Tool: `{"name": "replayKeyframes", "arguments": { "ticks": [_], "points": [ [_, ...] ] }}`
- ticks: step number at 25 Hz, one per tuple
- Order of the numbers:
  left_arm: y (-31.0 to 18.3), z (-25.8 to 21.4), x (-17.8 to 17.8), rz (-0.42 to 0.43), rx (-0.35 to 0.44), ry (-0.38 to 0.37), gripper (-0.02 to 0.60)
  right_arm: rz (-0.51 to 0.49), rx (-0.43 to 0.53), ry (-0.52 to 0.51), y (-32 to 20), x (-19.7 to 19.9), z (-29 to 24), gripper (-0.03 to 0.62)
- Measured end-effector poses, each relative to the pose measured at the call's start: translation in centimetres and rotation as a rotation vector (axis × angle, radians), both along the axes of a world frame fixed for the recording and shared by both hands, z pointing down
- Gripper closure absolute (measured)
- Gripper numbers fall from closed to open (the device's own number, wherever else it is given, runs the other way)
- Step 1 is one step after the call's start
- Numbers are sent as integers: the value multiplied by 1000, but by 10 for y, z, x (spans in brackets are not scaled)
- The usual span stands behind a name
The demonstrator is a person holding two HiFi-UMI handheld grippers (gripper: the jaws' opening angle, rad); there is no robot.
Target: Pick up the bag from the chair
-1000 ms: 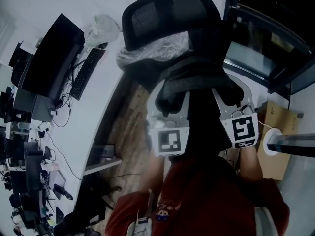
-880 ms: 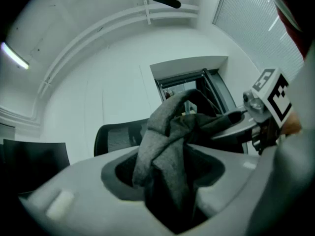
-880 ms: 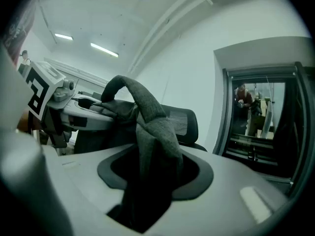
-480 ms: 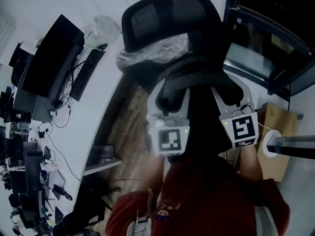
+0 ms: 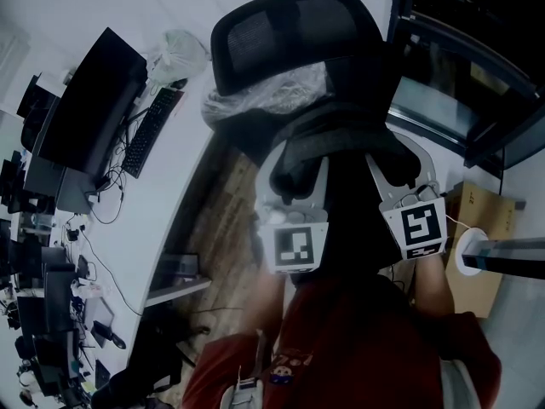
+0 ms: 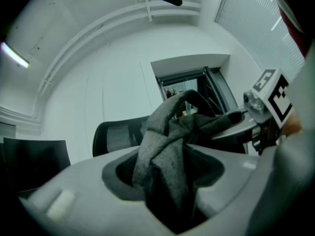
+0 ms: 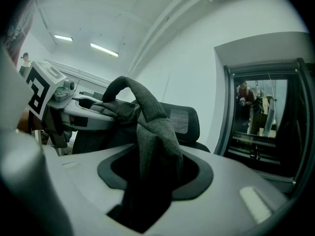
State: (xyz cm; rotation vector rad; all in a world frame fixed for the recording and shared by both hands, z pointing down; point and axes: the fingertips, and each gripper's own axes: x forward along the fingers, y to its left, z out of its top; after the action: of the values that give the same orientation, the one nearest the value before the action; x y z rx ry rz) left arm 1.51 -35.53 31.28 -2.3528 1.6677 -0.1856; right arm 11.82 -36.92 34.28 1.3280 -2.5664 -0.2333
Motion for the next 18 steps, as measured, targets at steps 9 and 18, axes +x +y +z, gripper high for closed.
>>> {"name": "replayKeyframes", "arguments": {
  "ticks": [9,18],
  "points": [
    [-1,1,3,-2,-7,0,353,-2,-2,0,-2,3,1,416],
    [-1,-1,3,-5,-7,-7,354,-9,1,0,-2,3,-1,414]
  ]
}}
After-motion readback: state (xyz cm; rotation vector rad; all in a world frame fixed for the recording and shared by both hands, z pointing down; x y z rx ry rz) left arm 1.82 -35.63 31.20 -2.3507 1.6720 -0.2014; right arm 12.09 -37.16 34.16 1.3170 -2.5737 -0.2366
